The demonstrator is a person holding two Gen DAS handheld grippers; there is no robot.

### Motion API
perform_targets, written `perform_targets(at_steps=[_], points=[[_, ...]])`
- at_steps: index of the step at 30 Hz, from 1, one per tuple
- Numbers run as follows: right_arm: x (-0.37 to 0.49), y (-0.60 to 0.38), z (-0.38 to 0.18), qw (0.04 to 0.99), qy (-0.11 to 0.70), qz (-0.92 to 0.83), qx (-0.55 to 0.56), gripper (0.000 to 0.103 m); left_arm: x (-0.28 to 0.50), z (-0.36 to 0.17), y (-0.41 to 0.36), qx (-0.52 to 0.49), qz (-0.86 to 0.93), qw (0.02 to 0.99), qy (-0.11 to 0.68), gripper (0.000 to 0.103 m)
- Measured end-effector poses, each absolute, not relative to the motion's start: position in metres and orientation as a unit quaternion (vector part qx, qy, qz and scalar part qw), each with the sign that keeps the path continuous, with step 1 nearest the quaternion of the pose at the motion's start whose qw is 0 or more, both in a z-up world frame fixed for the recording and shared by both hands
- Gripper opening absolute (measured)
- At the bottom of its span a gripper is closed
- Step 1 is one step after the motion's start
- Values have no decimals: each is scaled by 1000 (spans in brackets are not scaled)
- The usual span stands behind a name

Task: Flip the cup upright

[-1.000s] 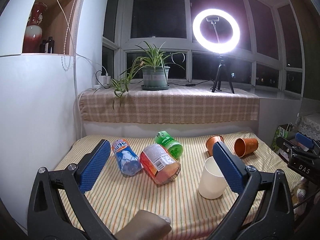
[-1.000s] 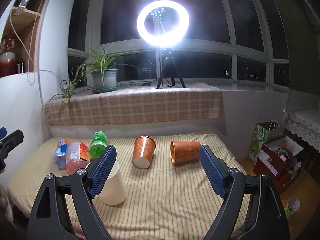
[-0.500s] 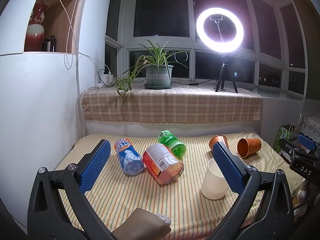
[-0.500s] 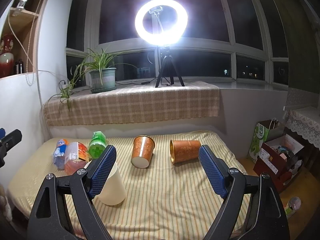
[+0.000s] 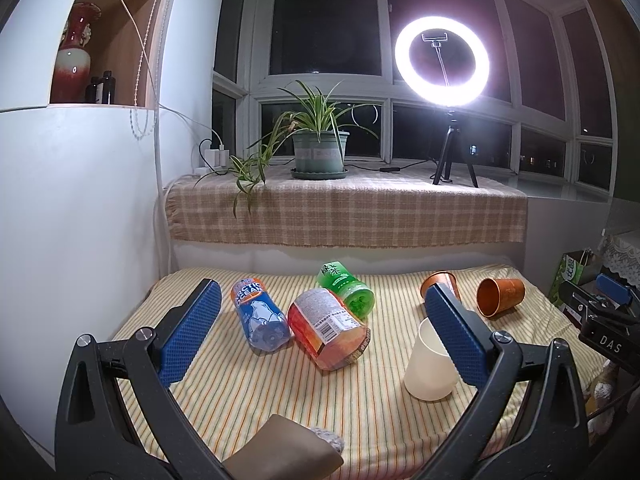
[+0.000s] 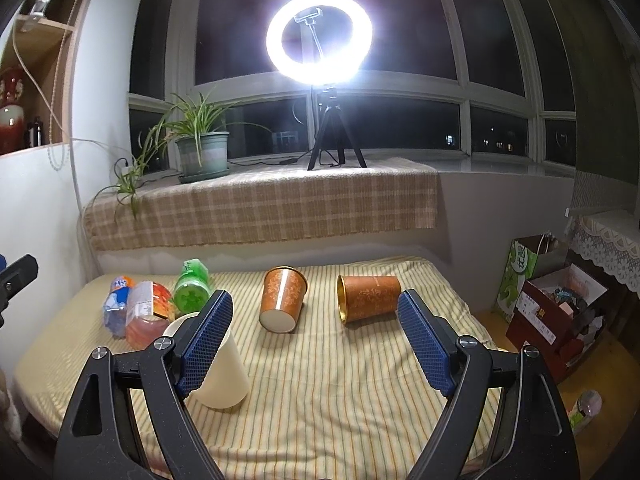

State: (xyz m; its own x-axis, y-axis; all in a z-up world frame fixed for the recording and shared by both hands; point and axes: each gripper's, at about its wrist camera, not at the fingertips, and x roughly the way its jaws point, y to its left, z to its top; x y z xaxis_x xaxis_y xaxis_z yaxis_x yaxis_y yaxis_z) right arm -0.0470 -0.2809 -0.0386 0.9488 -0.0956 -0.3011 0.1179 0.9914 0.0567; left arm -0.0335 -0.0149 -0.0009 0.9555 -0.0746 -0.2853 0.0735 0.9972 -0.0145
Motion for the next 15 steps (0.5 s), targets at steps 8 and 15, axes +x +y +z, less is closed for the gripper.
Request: perform_targets(at_steps=[8, 15], points=[[-45, -282, -41, 986, 155, -54, 39, 85, -32, -2, -12, -2, -37, 989, 146, 103], [-43, -283, -42, 985, 158, -53, 41, 85, -31, -2, -11, -3, -36, 989, 146, 103]])
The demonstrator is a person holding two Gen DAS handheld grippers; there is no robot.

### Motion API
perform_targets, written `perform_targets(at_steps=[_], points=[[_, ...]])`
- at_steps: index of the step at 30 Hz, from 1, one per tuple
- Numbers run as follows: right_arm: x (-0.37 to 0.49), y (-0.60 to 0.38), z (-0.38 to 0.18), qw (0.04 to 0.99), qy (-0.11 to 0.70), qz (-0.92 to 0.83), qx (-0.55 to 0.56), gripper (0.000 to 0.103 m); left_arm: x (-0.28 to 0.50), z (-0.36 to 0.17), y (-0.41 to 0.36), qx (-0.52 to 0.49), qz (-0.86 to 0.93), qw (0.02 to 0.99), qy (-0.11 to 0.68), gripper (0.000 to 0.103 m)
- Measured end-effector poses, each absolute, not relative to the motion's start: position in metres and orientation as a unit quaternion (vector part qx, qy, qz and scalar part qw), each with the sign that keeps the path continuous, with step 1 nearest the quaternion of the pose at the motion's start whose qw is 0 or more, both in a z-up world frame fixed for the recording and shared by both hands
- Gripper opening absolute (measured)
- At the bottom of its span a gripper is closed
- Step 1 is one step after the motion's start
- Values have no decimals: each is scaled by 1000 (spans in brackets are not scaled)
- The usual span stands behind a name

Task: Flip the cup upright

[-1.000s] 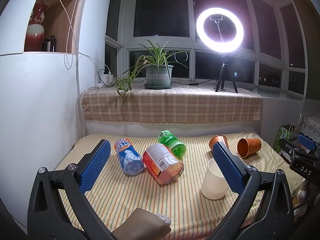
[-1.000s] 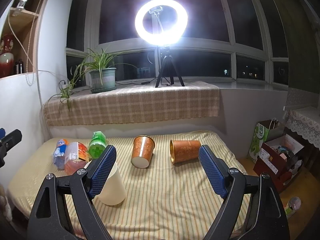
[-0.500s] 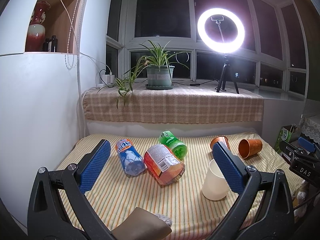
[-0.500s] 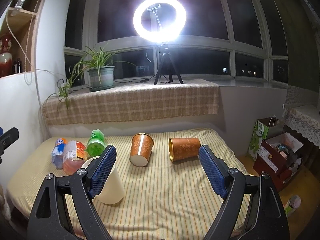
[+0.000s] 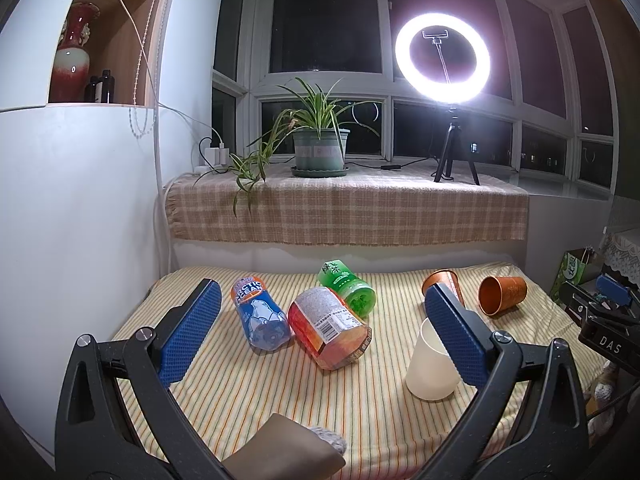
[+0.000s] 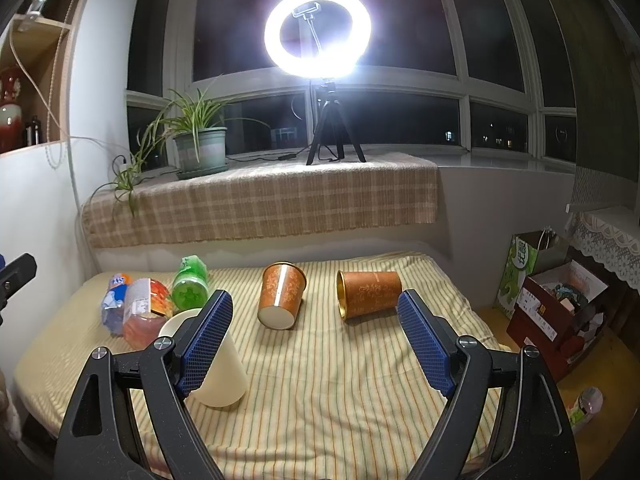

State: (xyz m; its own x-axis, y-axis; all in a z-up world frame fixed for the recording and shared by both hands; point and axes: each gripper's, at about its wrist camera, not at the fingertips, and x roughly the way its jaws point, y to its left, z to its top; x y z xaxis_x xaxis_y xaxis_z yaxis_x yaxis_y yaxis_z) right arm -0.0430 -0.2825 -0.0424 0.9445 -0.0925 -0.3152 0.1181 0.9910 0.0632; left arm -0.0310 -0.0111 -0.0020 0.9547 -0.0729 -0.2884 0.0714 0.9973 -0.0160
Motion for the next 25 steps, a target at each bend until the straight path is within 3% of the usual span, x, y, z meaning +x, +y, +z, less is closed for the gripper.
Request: perform_targets(at_steps=[25], points=[[-43, -283, -47, 985, 162, -52, 41, 85, -28, -4, -5, 2, -29, 989, 142, 103]])
